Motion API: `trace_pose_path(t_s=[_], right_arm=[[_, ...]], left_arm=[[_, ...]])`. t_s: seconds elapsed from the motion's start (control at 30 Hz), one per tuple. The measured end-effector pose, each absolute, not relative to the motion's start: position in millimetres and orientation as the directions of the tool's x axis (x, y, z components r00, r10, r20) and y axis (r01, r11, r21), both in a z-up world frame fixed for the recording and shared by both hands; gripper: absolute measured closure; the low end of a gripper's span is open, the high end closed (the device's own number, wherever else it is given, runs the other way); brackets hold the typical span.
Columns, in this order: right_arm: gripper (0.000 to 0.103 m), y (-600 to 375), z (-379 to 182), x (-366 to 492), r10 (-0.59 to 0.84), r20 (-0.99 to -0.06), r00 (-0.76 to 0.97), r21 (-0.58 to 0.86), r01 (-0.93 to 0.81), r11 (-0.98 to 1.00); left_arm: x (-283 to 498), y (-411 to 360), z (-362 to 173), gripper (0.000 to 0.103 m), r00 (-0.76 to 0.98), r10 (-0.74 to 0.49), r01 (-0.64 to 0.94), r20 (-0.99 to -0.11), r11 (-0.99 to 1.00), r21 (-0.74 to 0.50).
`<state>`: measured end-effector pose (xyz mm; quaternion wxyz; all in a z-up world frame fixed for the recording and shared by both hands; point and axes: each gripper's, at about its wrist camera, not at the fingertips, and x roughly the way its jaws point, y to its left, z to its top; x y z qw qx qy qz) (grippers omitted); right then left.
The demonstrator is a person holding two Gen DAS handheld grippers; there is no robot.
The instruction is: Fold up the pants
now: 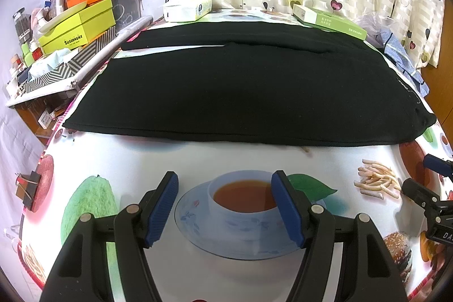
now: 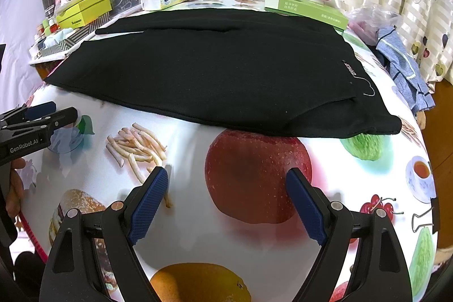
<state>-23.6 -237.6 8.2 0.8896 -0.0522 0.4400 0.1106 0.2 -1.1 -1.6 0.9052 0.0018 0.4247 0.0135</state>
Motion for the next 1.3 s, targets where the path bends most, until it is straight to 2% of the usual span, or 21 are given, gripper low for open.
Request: trace_pose_path(t_s=[1.3], right_arm=[[0.017, -240.4, 9.7, -20.9, 0.150, -0.802, 0.578, 0.005, -0.245, 0.970]], left_arm=[[3.9, -0.5, 0.8, 0.032, 0.616, 0.018, -0.019, -0.787, 1.000, 0.008]])
